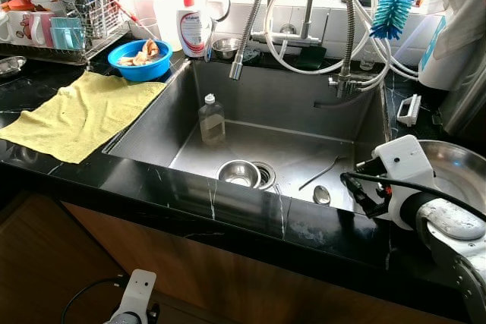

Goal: Kitchen organization

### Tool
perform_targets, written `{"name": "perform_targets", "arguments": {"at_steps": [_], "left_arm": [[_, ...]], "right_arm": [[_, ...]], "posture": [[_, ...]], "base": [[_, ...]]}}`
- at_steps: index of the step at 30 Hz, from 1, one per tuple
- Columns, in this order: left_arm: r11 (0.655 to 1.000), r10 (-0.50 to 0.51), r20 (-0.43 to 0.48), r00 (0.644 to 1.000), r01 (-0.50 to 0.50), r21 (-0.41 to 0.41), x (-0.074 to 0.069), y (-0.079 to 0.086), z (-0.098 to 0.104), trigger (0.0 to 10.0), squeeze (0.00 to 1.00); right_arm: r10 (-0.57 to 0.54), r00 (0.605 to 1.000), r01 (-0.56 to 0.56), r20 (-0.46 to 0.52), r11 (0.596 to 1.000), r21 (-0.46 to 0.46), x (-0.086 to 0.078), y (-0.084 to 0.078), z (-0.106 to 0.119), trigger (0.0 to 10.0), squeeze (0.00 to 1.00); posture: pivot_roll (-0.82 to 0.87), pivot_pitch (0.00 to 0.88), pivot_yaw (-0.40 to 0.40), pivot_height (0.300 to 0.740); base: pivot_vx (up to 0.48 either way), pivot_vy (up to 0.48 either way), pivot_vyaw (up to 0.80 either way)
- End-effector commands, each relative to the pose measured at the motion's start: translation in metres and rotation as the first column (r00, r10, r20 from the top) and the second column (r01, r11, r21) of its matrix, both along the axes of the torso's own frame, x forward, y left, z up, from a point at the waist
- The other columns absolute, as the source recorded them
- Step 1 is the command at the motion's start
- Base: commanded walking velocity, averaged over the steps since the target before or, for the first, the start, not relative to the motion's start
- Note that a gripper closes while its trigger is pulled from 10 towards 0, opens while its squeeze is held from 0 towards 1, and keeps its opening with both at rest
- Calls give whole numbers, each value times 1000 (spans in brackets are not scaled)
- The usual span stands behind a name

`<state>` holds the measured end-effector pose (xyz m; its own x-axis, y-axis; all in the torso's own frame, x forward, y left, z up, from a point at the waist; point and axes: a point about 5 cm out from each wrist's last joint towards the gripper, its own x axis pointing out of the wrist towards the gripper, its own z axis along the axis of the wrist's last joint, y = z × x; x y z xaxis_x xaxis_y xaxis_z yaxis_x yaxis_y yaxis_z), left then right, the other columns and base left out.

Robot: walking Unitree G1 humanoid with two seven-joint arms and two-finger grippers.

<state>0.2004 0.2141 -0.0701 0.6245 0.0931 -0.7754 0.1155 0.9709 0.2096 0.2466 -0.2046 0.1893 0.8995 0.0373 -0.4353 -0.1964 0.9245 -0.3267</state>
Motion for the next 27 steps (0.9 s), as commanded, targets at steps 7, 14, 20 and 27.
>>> {"name": "perform_targets", "arguments": {"at_steps": [7, 14, 20, 27], "left_arm": [[1000, -16, -11, 1000, 16, -2, 0, 1, 0, 10000, 0], [1000, -13, -12, 1000, 13, -3, 1, 3, 1, 10000, 0], [1000, -8, -9, 1000, 8, -4, 4, 6, 3, 10000, 0], [1000, 3, -9, 1000, -3, -5, 4, 8, 3, 10000, 0]], "right_arm": [[-6, 1000, 6, 3, 1000, -11, 0, 0, 2, 0, 0], [-8, 1000, 9, 3, 1000, -13, 1, 1, 2, 0, 0], [-3, 1000, 3, 4, 1000, -10, 2, 3, 1, 0, 0], [3, 1000, -2, 9, 1000, -10, 4, 4, 2, 0, 0]], "posture": [[-216, 0, 48, 740], [-214, 0, 52, 740], [-212, 0, 55, 740], [-208, 0, 55, 740]], "base": [[0, 0, 0], [0, 0, 0], [0, 0, 0], [0, 0, 0]]}}
